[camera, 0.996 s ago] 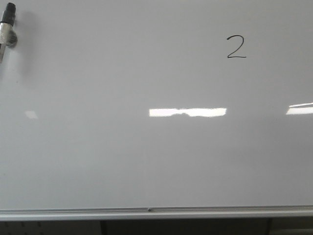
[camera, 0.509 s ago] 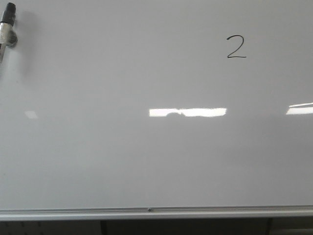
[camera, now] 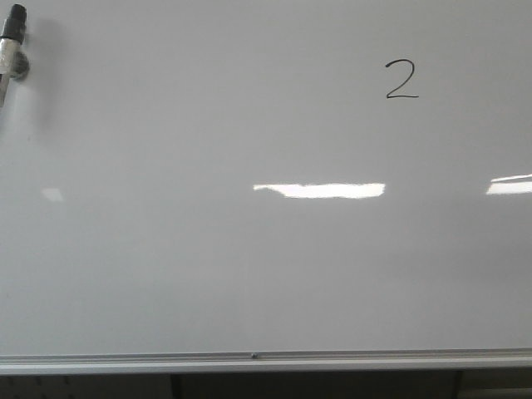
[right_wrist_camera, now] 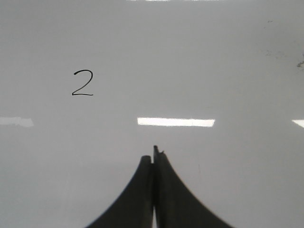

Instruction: Write number 2 on whiteboard

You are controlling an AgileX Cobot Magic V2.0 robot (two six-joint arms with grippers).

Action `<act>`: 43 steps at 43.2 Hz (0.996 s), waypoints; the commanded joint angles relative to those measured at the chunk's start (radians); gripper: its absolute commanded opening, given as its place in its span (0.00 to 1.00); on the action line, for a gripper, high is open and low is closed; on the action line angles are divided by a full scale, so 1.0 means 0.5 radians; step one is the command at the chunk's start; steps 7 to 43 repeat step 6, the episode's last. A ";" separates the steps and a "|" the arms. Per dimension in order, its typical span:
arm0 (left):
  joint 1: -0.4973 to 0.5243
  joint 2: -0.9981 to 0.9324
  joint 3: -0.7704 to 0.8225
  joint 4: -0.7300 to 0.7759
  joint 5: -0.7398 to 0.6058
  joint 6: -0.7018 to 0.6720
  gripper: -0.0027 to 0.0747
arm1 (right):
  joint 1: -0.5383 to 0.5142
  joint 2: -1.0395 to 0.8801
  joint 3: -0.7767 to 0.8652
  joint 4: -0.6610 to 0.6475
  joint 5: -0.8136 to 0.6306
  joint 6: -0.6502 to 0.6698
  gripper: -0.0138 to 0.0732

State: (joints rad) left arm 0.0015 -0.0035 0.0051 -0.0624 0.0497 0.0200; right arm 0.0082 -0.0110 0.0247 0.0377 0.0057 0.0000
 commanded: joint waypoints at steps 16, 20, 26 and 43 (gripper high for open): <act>-0.014 -0.055 0.070 -0.003 -0.160 -0.001 0.01 | -0.006 -0.037 -0.003 0.000 -0.170 0.000 0.08; -0.014 -0.055 0.070 -0.003 -0.160 -0.001 0.01 | -0.006 -0.037 -0.003 0.000 -0.170 0.000 0.08; -0.014 -0.055 0.070 -0.003 -0.160 -0.001 0.01 | -0.006 -0.037 -0.003 0.000 -0.170 0.000 0.08; -0.014 -0.055 0.070 -0.003 -0.160 -0.001 0.01 | -0.006 -0.037 -0.003 0.000 -0.170 0.000 0.08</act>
